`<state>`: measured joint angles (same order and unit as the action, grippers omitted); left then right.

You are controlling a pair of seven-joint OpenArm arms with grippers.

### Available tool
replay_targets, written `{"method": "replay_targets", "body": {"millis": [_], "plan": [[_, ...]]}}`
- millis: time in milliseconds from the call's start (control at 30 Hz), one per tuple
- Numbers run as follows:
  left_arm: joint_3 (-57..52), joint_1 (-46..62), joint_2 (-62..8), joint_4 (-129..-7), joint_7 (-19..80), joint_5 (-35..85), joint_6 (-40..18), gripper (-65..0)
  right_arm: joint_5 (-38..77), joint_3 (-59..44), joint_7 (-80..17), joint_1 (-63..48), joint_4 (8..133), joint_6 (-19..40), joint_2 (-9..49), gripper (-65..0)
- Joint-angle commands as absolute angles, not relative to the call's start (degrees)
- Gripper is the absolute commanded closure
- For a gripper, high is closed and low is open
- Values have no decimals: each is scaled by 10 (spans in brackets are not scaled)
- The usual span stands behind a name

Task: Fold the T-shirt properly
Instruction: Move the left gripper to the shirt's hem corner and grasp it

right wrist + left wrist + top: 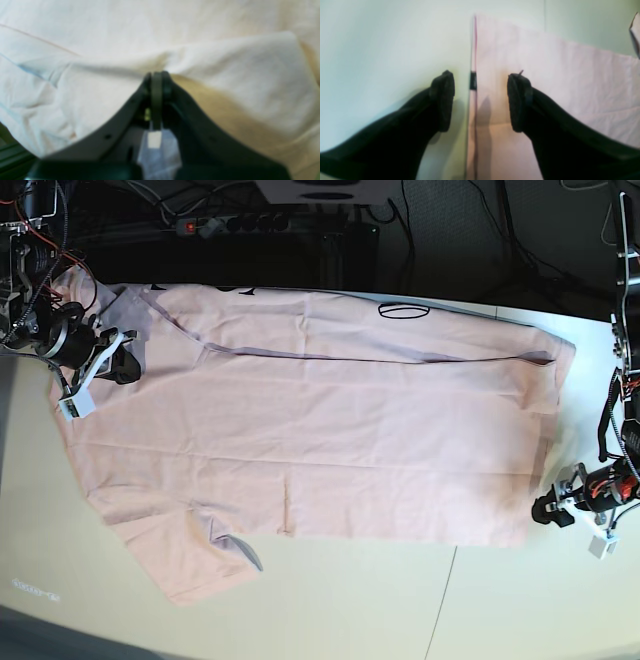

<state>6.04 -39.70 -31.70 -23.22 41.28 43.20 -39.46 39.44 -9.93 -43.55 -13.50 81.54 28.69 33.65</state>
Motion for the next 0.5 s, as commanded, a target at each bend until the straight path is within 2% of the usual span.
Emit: {"method": "replay_targets", "body": {"millis": [0,167,467], "plan": [[60,-416,-321,-224,395,437,-400,-365,360,-101,-474,-140,813,298,348,0],[60,-416,-299,-152,313,378,-400,-365,361,-101,-488,-140,813,298,348,0],[60,-418,-252,-145,320,344,-400,-365,379,-101,-489,-140,813,298,348,0]]}}
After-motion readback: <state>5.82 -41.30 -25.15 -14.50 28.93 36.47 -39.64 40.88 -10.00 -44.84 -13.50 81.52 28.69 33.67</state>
